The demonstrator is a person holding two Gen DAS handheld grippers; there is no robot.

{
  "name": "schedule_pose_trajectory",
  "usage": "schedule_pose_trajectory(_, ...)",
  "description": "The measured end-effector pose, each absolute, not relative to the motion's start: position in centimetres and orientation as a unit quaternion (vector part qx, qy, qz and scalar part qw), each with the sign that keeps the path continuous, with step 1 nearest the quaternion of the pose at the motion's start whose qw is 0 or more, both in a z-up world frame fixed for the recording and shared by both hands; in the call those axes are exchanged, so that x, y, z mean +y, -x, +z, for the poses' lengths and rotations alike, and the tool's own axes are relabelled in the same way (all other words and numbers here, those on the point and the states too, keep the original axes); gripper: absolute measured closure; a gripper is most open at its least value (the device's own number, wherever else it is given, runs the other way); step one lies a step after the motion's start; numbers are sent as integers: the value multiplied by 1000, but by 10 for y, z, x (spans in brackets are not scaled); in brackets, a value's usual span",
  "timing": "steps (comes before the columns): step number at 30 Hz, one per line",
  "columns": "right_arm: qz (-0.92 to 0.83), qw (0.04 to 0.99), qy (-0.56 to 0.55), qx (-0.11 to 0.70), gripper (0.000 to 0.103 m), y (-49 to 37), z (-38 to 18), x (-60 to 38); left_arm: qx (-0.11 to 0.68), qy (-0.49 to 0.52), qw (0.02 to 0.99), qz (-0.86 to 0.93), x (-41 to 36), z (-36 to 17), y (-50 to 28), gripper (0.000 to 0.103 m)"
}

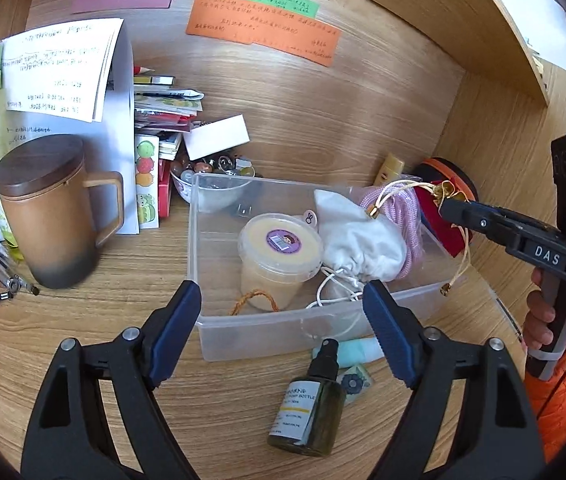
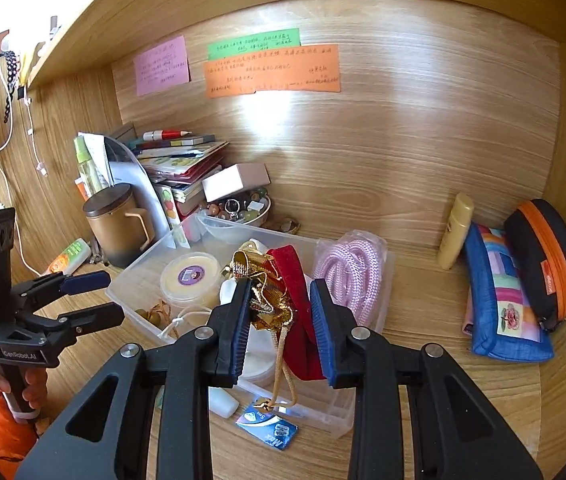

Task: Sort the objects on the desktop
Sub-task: 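Regrasp the upright green bottle with the left gripper while the right gripper carries the pouch over the bin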

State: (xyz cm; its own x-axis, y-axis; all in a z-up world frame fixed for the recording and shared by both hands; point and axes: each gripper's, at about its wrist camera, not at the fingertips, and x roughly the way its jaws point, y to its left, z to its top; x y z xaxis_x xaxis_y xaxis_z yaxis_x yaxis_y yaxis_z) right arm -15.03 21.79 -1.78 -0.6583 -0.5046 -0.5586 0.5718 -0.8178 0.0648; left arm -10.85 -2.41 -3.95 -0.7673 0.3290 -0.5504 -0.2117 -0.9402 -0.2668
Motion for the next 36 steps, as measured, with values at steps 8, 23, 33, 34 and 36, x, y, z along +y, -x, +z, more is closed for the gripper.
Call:
schedule_pose_trajectory(8, -910, 291, -288, 65, 76, 155, -17, 214, -80, 303, 152, 937, -26, -23, 99, 19)
schedule_pose_trajectory(23, -916, 279, -281, 61, 76, 177, -12, 204, 56, 397, 176, 899, 10, -48, 82, 19)
schedule_pose_trajectory(33, -906, 284, -309, 52, 73, 175, -29, 209, 129, 454, 187, 862, 37, -81, 89, 28)
schedule_pose_trajectory(34, -905, 283, -312, 53, 73, 174, -32, 209, 132, 456, 186, 860, 39, -84, 90, 32)
schedule_pose_trajectory(36, -903, 283, -318, 61, 73, 173, -39, 208, 137, 458, 176, 860, 40, -86, 93, 40)
